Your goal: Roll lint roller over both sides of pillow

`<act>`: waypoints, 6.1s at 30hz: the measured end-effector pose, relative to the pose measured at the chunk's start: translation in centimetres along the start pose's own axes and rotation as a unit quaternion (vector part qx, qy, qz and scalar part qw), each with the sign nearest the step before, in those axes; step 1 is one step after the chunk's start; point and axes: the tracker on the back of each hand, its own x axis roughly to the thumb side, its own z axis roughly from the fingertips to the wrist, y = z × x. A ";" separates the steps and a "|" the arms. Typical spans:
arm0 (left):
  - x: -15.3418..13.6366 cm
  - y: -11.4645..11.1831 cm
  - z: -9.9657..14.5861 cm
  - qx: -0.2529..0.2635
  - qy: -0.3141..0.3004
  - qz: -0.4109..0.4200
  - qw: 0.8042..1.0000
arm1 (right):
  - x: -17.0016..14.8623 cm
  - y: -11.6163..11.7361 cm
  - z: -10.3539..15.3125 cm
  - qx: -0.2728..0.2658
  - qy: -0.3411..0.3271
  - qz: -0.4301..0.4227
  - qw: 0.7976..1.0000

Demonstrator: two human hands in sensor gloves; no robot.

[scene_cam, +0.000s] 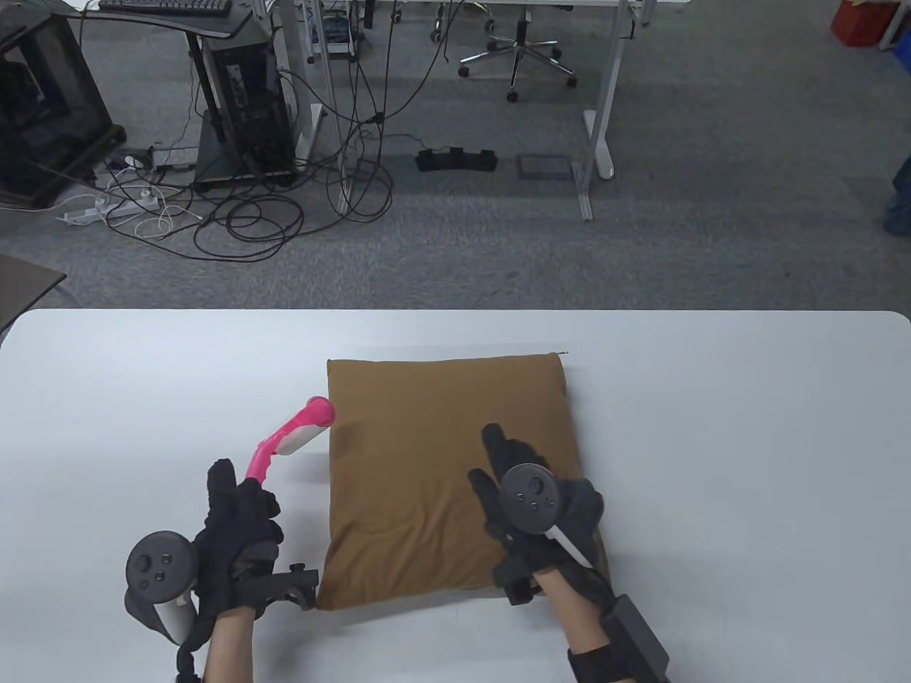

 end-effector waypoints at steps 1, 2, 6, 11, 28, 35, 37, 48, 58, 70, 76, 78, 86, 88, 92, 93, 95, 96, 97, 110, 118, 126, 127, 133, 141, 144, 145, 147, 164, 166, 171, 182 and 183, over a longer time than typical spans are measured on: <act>0.2 -0.1 0.1 -0.002 -0.005 -0.001 1.000 | -1.0 -0.1 0.0 0.006 0.018 0.005 1.000; 0.5 -0.2 0.2 -0.005 -0.013 -0.005 1.000 | -2.7 0.0 0.1 0.020 0.049 0.005 0.999; 1.4 -0.8 0.5 -0.018 -0.035 -0.020 0.999 | -6.4 1.5 0.5 0.074 0.113 -0.044 0.990; 1.9 -1.5 1.0 -0.033 -0.061 -0.042 0.997 | -8.6 3.5 0.6 0.117 0.148 -0.072 0.979; 2.5 -2.7 1.7 -0.053 -0.107 -0.097 0.988 | -7.4 3.5 0.9 0.104 0.199 0.010 0.975; 4.9 -1.5 2.4 -0.031 -0.151 -0.172 0.973 | -7.4 3.5 0.7 0.100 0.201 0.009 0.974; 5.5 -1.3 2.7 -0.031 -0.161 -0.197 0.967 | -7.4 3.4 0.6 0.096 0.201 0.010 0.975; 7.7 -1.4 3.8 -0.041 -0.194 -0.186 0.962 | -7.5 3.4 0.8 0.098 0.196 0.004 0.976; 7.3 -4.4 2.7 -0.097 -0.186 -0.262 0.942 | -7.4 3.5 1.0 0.102 0.190 -0.002 0.976; 6.9 -9.4 -2.4 -0.220 -0.091 -0.387 0.891 | -8.1 3.4 1.2 0.116 0.185 -0.043 0.975; 5.5 -10.6 -4.5 -0.241 -0.001 -0.387 0.890 | -8.0 3.4 1.2 0.121 0.183 -0.047 0.974; 5.1 -10.7 -4.9 -0.246 0.013 -0.381 0.891 | -8.0 3.4 1.2 0.122 0.183 -0.047 0.974; 5.2 -10.7 -4.6 -0.259 -0.013 -0.335 0.906 | -7.9 3.5 1.1 0.128 0.179 -0.043 0.974; 5.3 -10.2 -4.4 -0.267 -0.028 -0.319 0.909 | -8.0 3.5 1.1 0.129 0.179 -0.045 0.974; 5.0 -8.8 -3.5 -0.316 -0.047 -0.280 0.905 | -7.9 3.5 1.1 0.130 0.178 -0.043 0.974; 5.0 -8.4 -3.3 -0.313 -0.048 -0.278 0.907 | -7.9 3.6 1.2 0.130 0.178 -0.044 0.974; 4.9 -7.5 -2.8 -0.306 -0.061 -0.278 0.908 | -7.9 3.6 1.2 0.130 0.177 -0.044 0.975; 4.8 -7.2 -2.6 -0.310 -0.064 -0.281 0.906 | -7.9 3.6 1.2 0.129 0.177 -0.044 0.975; 4.8 -6.7 -2.3 -0.314 -0.066 -0.286 0.903 | -8.0 3.6 1.2 0.129 0.177 -0.043 0.975; 2.1 0.8 -0.7 -0.365 -0.019 -0.311 0.877 | -7.9 3.7 1.6 0.126 0.171 -0.042 0.976; 2.2 2.3 0.2 -0.337 -0.050 -0.254 0.905 | -7.9 3.7 1.7 0.127 0.173 -0.042 0.976; 4.7 1.4 2.0 -0.360 -0.091 -0.221 0.902 | -7.9 3.7 1.7 0.127 0.173 -0.043 0.976; 4.8 1.1 2.2 -0.357 -0.096 -0.228 0.901 | -7.9 3.8 1.8 0.127 0.173 -0.043 0.976; 5.4 -1.8 2.0 -0.338 -0.106 -0.244 0.903 | -8.0 3.8 1.7 0.128 0.173 -0.042 0.976; 7.9 -7.6 0.2 -0.311 -0.110 -0.284 0.900 | -8.0 3.8 1.7 0.131 0.175 -0.047 0.975; 8.6 -10.0 -0.3 -0.308 -0.110 -0.318 0.890 | -8.1 3.7 1.6 0.132 0.175 -0.048 0.974; 8.7 -10.5 -0.4 -0.310 -0.102 -0.327 0.887 | -8.1 3.7 1.6 0.133 0.175 -0.048 0.974; 8.8 -11.9 -0.5 -0.324 -0.087 -0.356 0.872 | -8.1 3.7 1.6 0.134 0.175 -0.049 0.974; 8.7 -14.7 -1.7 -0.302 -0.062 -0.419 0.854 | -8.1 3.7 1.4 0.137 0.174 -0.047 0.974; 8.4 -13.8 -1.5 -0.304 -0.083 -0.399 0.861 | -8.1 3.8 1.4 0.138 0.174 -0.048 0.974; 7.5 -10.8 -0.7 -0.308 -0.116 -0.367 0.870 | -8.1 3.8 1.5 0.138 0.174 -0.049 0.974; 4.3 -4.7 0.9 -0.335 -0.147 -0.346 0.864 | -8.1 3.8 1.6 0.136 0.172 -0.044 0.975; 4.1 -4.3 1.0 -0.336 -0.147 -0.342 0.865 | -8.1 3.8 1.6 0.136 0.172 -0.044 0.975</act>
